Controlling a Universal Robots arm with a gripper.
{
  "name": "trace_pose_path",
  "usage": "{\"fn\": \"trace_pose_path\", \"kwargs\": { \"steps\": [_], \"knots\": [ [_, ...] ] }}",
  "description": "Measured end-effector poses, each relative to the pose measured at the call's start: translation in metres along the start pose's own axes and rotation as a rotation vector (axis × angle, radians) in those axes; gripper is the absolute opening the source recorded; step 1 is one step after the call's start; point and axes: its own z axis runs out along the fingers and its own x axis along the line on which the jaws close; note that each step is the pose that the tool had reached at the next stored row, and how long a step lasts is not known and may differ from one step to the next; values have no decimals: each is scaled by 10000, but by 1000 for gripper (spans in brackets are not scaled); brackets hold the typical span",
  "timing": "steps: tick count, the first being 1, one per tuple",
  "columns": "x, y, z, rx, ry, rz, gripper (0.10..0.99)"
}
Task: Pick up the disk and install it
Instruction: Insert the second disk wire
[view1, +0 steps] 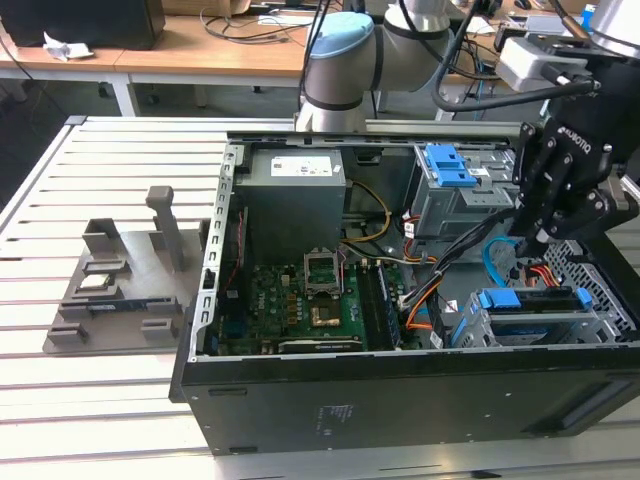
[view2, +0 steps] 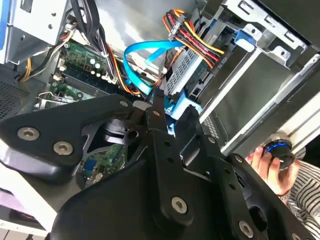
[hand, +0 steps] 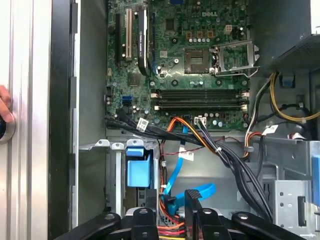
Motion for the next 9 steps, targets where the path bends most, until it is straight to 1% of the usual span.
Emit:
{"fn": "trace_pose_path", "kwargs": {
  "steps": [4,5,6,9],
  "knots": [
    [0,0,5,3,2,-35,349],
    [0,0,5,3,2,-35,282],
    [0,0,5,3,1,-34,161],
    [0,0,6,3,1,-34,161]
  ]
}}
